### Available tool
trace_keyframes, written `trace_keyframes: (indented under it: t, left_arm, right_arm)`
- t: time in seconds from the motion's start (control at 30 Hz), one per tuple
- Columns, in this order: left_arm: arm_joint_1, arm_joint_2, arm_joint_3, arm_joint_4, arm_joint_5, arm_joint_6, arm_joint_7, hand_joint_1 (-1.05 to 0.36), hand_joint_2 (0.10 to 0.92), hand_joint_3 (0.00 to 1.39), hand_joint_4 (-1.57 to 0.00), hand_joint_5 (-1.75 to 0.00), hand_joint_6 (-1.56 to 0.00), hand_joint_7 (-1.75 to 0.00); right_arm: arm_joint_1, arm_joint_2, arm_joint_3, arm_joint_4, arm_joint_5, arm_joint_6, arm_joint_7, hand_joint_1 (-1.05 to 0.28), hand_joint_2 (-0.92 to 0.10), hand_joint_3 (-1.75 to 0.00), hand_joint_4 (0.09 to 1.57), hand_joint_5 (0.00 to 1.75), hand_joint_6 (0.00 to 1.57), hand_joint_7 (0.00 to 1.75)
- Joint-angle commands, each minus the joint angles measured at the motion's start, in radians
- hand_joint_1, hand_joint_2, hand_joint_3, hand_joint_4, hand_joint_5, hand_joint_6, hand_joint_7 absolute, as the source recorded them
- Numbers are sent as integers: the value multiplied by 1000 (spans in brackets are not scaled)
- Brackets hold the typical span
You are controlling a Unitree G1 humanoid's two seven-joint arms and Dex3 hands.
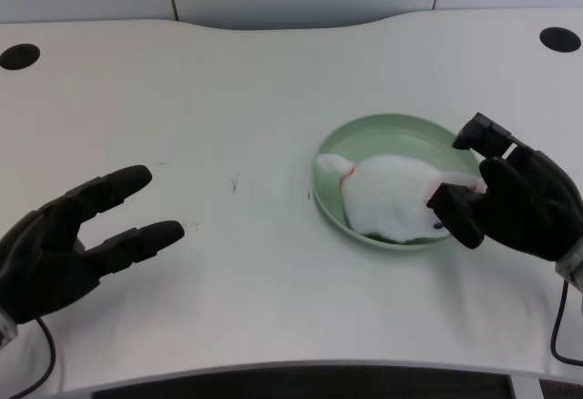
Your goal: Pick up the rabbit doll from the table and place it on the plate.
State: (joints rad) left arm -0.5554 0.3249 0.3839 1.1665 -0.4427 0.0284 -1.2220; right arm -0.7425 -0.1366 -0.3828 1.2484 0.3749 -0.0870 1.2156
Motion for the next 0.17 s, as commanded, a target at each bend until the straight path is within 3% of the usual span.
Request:
trace_keyframes:
  t: [0.03,0.17]
  left_arm:
    - [-3,9,9,17,3,-4,-6,-769,921,310,-803,-61,-740,-17]
    - [-5,9,10,20,5,-5,-7,-770,921,315,-804,-58,-741,-16]
  right_arm:
    - [10,-7,-3,4,0,7,-3,-544,-920,-84,1034,1746,788,1746]
    - [10,-7,-3,4,0,7,-3,-544,-920,-80,1034,1746,787,1746]
